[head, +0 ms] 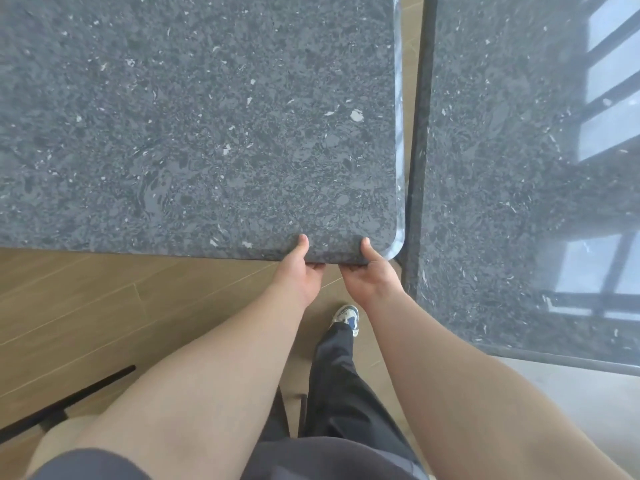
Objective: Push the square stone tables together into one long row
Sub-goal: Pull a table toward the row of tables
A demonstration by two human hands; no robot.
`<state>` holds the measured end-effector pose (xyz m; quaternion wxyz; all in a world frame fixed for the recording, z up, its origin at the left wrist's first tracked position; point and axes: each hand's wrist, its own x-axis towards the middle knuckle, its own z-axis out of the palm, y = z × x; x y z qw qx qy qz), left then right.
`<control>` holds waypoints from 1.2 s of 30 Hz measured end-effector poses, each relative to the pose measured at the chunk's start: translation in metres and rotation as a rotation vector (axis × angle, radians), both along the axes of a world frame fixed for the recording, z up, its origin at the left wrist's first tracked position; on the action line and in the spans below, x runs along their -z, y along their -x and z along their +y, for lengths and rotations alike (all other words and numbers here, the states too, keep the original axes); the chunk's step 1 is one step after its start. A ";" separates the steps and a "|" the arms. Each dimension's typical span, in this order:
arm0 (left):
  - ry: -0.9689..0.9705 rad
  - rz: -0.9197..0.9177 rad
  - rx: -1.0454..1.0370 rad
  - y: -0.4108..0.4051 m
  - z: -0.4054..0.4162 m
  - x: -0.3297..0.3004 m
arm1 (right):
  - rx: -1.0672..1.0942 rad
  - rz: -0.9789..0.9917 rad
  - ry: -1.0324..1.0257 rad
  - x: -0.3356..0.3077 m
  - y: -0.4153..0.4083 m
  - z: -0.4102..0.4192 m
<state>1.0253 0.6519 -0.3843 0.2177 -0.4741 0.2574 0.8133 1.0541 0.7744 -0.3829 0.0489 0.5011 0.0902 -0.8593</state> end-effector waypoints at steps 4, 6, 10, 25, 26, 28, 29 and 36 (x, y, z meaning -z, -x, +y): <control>0.033 0.021 0.047 0.001 0.000 -0.008 | -0.009 -0.007 0.017 -0.003 0.002 0.001; 0.058 0.033 0.058 0.002 0.001 -0.010 | -0.015 -0.015 0.027 -0.005 0.003 0.002; 0.101 0.065 0.088 0.000 -0.001 -0.007 | -0.031 -0.016 0.035 -0.005 -0.002 -0.001; 0.206 0.018 0.175 -0.071 -0.112 -0.017 | 0.025 -0.121 0.164 -0.017 -0.093 -0.108; 0.203 0.008 0.180 -0.072 -0.115 -0.018 | 0.023 -0.130 0.168 -0.018 -0.095 -0.109; 0.195 -0.013 0.187 -0.073 -0.117 -0.019 | 0.023 -0.144 0.174 -0.020 -0.097 -0.110; 0.191 -0.023 0.188 -0.073 -0.117 -0.019 | 0.022 -0.148 0.170 -0.021 -0.096 -0.109; 0.162 -0.078 0.162 -0.071 -0.114 -0.024 | 0.043 -0.131 0.185 -0.024 -0.097 -0.106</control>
